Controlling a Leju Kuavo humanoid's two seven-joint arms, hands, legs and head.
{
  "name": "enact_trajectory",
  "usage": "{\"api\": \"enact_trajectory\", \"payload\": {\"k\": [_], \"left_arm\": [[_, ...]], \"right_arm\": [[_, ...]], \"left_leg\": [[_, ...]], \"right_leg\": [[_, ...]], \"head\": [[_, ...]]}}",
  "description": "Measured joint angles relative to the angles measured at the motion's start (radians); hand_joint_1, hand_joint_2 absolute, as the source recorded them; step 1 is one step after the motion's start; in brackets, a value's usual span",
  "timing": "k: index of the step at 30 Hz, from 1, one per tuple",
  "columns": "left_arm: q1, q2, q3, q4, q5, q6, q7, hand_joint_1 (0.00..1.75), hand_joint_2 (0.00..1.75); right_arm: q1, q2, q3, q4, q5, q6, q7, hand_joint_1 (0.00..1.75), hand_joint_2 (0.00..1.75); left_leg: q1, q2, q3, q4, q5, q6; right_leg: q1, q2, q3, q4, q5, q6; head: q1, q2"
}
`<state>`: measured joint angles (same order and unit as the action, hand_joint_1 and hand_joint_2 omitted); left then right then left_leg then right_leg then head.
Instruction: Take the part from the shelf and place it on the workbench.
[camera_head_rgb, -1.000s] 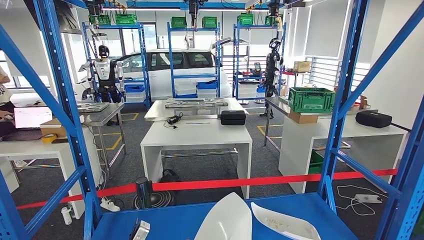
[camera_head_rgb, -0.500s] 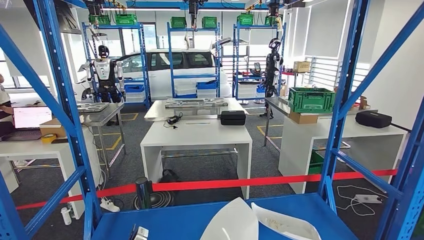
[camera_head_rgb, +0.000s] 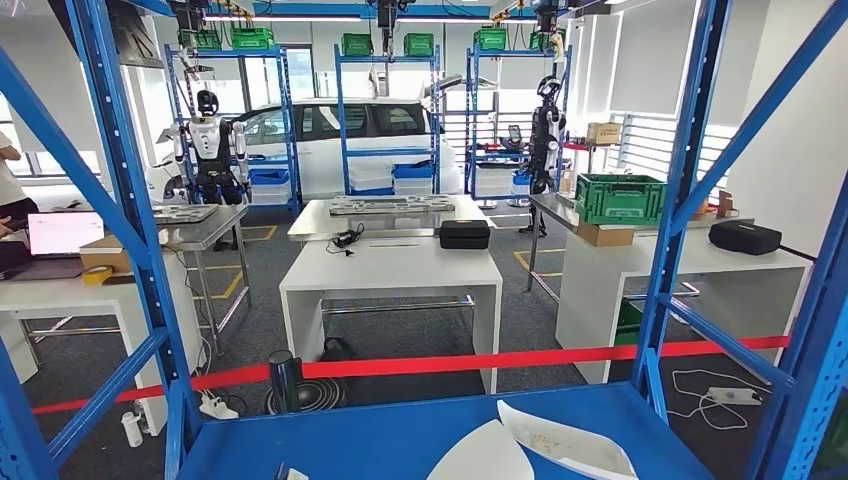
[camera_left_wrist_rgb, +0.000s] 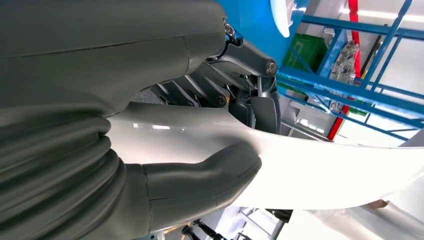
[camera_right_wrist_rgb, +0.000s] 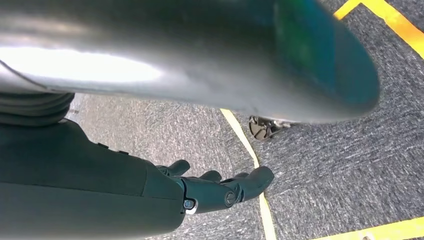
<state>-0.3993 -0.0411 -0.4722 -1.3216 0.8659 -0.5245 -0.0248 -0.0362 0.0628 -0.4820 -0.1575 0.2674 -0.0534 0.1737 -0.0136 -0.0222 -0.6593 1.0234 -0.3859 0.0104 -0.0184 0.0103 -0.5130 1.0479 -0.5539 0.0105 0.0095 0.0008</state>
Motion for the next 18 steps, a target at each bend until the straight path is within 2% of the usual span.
{"api": "enact_trajectory", "payload": {"k": [3,4,5,6,8,9,10,11,12,13,14,15,16,18], "left_arm": [[0.02,0.005,-0.007,-0.002,-0.008,0.0,-0.002,1.75,1.75],[0.028,0.009,-0.008,-0.002,-0.011,0.0,-0.003,1.75,1.75],[0.036,0.013,-0.008,-0.002,-0.015,0.0,-0.006,1.75,1.75],[0.042,0.017,-0.009,-0.002,-0.019,0.001,-0.009,1.75,1.75],[0.053,0.023,-0.01,-0.003,-0.025,0.003,-0.018,1.75,1.75],[0.06,0.026,-0.01,-0.004,-0.028,0.005,-0.024,1.75,1.75],[0.066,0.03,-0.01,-0.004,-0.033,0.007,-0.029,1.75,1.75],[0.073,0.034,-0.01,-0.005,-0.039,0.009,-0.036,1.75,1.75],[0.079,0.038,-0.01,-0.007,-0.047,0.012,-0.043,1.75,1.75],[0.084,0.042,-0.01,-0.011,-0.055,0.015,-0.05,1.75,1.75],[0.087,0.045,-0.01,-0.016,-0.062,0.017,-0.057,1.75,1.75],[0.089,0.049,-0.01,-0.021,-0.069,0.019,-0.064,1.75,1.75],[0.091,0.054,-0.01,-0.026,-0.074,0.02,-0.071,1.75,1.75],[0.099,0.063,-0.01,-0.032,-0.084,0.022,-0.083,1.75,1.75]], "right_arm": [[0.001,0.006,-0.005,0.0,0.003,-0.001,0.004,0.0,0.0],[0.001,0.008,-0.006,0.0,0.005,0.0,0.004,0.0,0.0],[0.001,0.01,-0.007,0.0,0.006,0.0,0.004,0.0,0.0],[0.002,0.011,-0.008,0.0,0.009,0.001,0.004,0.0,0.0],[0.003,0.011,-0.009,0.0,0.013,0.001,0.005,0.0,0.0],[0.004,0.011,-0.009,0.0,0.016,0.002,0.005,0.0,0.0],[0.005,0.011,-0.009,0.0,0.019,0.003,0.004,0.0,0.0],[0.005,0.011,-0.009,0.0,0.022,0.005,0.003,0.0,0.0],[0.005,0.011,-0.009,0.0,0.025,0.007,0.002,0.0,0.0],[0.005,0.011,-0.009,0.0,0.027,0.01,0.001,0.0,0.0],[0.004,0.013,-0.009,0.0,0.029,0.013,0.0,0.0,0.0],[0.004,0.014,-0.009,0.0,0.031,0.015,-0.002,0.0,0.0],[0.003,0.015,-0.009,0.0,0.033,0.017,-0.002,0.0,0.0],[0.004,0.016,-0.009,0.0,0.037,0.02,-0.003,0.0,0.0]], "left_leg": [[0.0,-0.005,-0.01,0.005,0.011,-0.023],[0.001,-0.003,-0.016,0.011,0.001,-0.031],[0.003,0.001,-0.026,0.031,-0.024,-0.038],[0.005,0.006,-0.041,0.069,-0.065,-0.044],[0.008,0.012,-0.071,0.19,-0.162,-0.054],[0.009,0.014,-0.078,0.247,-0.19,-0.057],[0.009,0.015,-0.073,0.282,-0.196,-0.057],[0.009,0.015,-0.051,0.283,-0.18,-0.055],[0.008,0.016,-0.01,0.244,-0.156,-0.049],[0.005,0.015,0.044,0.175,-0.139,-0.041],[0.002,0.016,0.102,0.096,-0.136,-0.03],[-0.001,0.016,0.145,0.033,-0.141,-0.023],[-0.005,0.016,0.169,-0.007,-0.149,-0.017],[-0.007,0.016,0.172,-0.03,-0.144,-0.012]], "right_leg": [[0.003,0.004,-0.017,-0.001,0.012,-0.025],[0.003,0.002,-0.025,0.0,0.018,-0.034],[0.002,0.0,-0.034,-0.001,0.026,-0.041],[0.0,-0.002,-0.046,-0.003,0.035,-0.047],[0.001,-0.006,-0.07,-0.002,0.053,-0.051],[0.001,-0.009,-0.083,-0.001,0.063,-0.051],[0.002,-0.011,-0.094,-0.001,0.072,-0.051],[0.003,-0.012,-0.104,0.0,0.081,-0.05],[0.005,-0.013,-0.113,0.0,0.089,-0.049],[0.006,-0.014,-0.12,0.001,0.096,-0.048],[0.008,-0.015,-0.125,0.0,0.103,-0.045],[0.008,-0.016,-0.126,-0.001,0.11,-0.041],[0.006,-0.017,-0.127,-0.004,0.117,-0.036],[0.003,-0.018,-0.126,-0.012,0.131,-0.022]], "head": [[0.0,0.0],[-0.001,0.0],[-0.002,0.0],[-0.004,0.0],[-0.005,0.0],[-0.006,0.0],[-0.006,0.0],[-0.006,0.0],[-0.006,0.0],[-0.006,0.0],[-0.006,0.0],[-0.006,0.0],[-0.006,0.0],[-0.007,0.0]]}}
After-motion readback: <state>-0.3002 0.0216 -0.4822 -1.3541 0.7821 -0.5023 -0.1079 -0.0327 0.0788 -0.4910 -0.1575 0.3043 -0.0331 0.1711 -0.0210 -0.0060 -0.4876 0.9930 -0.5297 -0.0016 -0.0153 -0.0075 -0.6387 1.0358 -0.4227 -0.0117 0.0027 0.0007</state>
